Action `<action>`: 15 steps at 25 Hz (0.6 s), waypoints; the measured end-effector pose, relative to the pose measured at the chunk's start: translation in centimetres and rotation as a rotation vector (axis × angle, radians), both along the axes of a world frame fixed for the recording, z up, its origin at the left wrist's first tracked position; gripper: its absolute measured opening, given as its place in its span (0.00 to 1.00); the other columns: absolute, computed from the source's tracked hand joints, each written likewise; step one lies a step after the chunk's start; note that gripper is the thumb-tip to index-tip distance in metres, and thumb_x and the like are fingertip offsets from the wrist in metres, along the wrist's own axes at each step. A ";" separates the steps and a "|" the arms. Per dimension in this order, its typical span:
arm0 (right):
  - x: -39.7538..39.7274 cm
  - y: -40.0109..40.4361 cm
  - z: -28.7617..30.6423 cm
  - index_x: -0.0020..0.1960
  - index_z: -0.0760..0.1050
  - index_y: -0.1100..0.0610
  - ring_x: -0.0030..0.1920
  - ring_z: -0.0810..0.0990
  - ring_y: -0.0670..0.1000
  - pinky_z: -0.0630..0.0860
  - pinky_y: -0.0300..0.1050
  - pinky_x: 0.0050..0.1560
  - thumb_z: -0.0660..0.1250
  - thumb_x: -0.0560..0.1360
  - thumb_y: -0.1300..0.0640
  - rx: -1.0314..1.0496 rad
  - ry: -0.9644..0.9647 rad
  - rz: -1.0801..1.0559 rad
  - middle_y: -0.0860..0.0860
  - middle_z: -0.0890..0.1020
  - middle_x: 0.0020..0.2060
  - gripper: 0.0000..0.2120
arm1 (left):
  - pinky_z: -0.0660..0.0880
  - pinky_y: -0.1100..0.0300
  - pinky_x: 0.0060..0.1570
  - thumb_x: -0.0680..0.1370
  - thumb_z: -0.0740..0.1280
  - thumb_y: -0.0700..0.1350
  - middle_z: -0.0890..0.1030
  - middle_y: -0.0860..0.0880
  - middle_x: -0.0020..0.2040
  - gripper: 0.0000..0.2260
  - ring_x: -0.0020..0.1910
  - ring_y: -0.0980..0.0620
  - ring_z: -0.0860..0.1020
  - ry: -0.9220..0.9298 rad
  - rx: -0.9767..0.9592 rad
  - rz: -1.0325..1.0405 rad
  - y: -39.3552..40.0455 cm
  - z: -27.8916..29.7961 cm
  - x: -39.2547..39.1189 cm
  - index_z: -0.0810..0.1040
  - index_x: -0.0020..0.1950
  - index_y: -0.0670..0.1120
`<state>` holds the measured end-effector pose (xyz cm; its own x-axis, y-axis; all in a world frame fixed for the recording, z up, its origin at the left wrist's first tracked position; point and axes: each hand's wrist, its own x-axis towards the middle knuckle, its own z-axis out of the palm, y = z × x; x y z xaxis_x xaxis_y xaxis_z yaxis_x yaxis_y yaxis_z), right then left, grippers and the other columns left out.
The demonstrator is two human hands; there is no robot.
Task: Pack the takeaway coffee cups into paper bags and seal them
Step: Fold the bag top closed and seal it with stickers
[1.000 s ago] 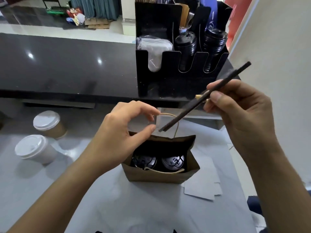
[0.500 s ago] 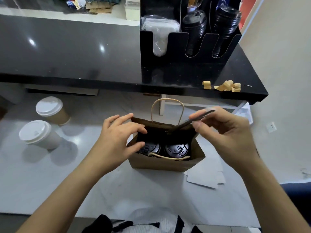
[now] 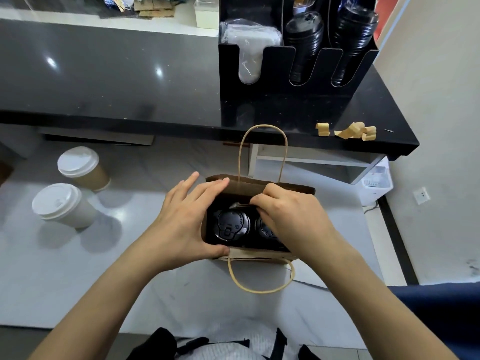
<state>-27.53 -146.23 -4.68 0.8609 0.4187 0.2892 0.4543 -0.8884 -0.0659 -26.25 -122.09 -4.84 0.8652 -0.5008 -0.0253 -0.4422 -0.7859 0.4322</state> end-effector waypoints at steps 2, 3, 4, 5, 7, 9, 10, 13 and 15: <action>0.8 0.7 -0.9 0.46 0.82 0.49 0.29 0.78 0.53 0.68 0.43 0.22 0.81 0.65 0.60 -0.116 0.066 -0.082 0.47 0.77 0.37 0.14 | 0.49 0.52 0.78 0.64 0.77 0.66 0.57 0.63 0.78 0.54 0.81 0.52 0.42 0.012 -0.009 0.007 0.0 0.0 -0.1 0.47 0.80 0.64; 1.1 0.9 -1.2 0.47 0.82 0.48 0.30 0.79 0.53 0.67 0.43 0.24 0.80 0.67 0.59 -0.135 0.089 -0.101 0.46 0.78 0.38 0.12 | 0.49 0.52 0.78 0.64 0.77 0.65 0.57 0.63 0.78 0.54 0.81 0.52 0.42 0.013 -0.015 0.008 0.0 0.1 -0.2 0.46 0.80 0.64; 1.4 1.2 -1.3 0.49 0.82 0.48 0.33 0.80 0.53 0.67 0.44 0.27 0.77 0.70 0.59 -0.133 0.108 -0.116 0.46 0.78 0.39 0.11 | 0.50 0.51 0.78 0.64 0.78 0.65 0.57 0.63 0.78 0.54 0.81 0.52 0.42 0.015 -0.021 0.007 0.0 0.1 -0.2 0.47 0.80 0.64; 1.7 1.4 -1.3 0.52 0.82 0.48 0.37 0.82 0.54 0.67 0.45 0.29 0.74 0.74 0.59 -0.120 0.119 -0.128 0.46 0.79 0.41 0.10 | 0.50 0.51 0.78 0.64 0.78 0.65 0.57 0.64 0.78 0.54 0.81 0.53 0.42 0.017 -0.025 0.005 0.0 0.1 -0.3 0.47 0.80 0.64; 2.0 1.7 -1.3 0.58 0.80 0.48 0.44 0.83 0.54 0.66 0.45 0.34 0.69 0.78 0.58 -0.108 0.147 -0.138 0.47 0.81 0.46 0.10 | 0.50 0.51 0.78 0.64 0.78 0.64 0.56 0.65 0.78 0.54 0.81 0.53 0.41 0.021 -0.028 0.000 0.1 0.1 -0.3 0.47 0.80 0.64; 1.9 1.8 -1.2 0.61 0.78 0.48 0.49 0.83 0.54 0.68 0.45 0.37 0.65 0.81 0.57 -0.104 0.190 -0.139 0.47 0.82 0.50 0.11 | 0.50 0.52 0.78 0.64 0.78 0.64 0.56 0.65 0.78 0.54 0.81 0.54 0.42 0.020 -0.032 -0.004 0.1 0.0 -0.3 0.47 0.80 0.64; 1.9 1.7 -1.1 0.62 0.78 0.48 0.51 0.83 0.54 0.69 0.46 0.38 0.64 0.81 0.57 -0.104 0.208 -0.138 0.47 0.82 0.51 0.12 | 0.50 0.52 0.77 0.64 0.78 0.64 0.56 0.66 0.77 0.53 0.81 0.54 0.42 0.019 -0.034 -0.005 0.1 0.0 -0.3 0.47 0.80 0.64; 1.6 1.4 -0.8 0.63 0.77 0.47 0.50 0.82 0.54 0.76 0.47 0.40 0.60 0.83 0.54 -0.080 0.229 -0.143 0.46 0.81 0.52 0.12 | 0.50 0.54 0.77 0.64 0.78 0.64 0.57 0.67 0.77 0.54 0.81 0.55 0.42 0.013 -0.044 -0.006 0.2 -0.2 -0.3 0.48 0.80 0.64; 1.6 1.2 -0.7 0.65 0.76 0.47 0.51 0.82 0.55 0.77 0.49 0.41 0.57 0.84 0.52 -0.062 0.263 -0.145 0.47 0.80 0.54 0.13 | 0.50 0.55 0.77 0.64 0.79 0.63 0.57 0.68 0.77 0.54 0.81 0.55 0.42 0.010 -0.046 -0.004 0.2 -0.3 -0.3 0.49 0.81 0.64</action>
<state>-25.96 -145.00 -5.40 0.9548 0.2962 0.0264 0.2973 -0.9487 -0.1075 -26.50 -121.86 -5.13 0.8630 -0.5050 -0.0108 -0.4408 -0.7634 0.4721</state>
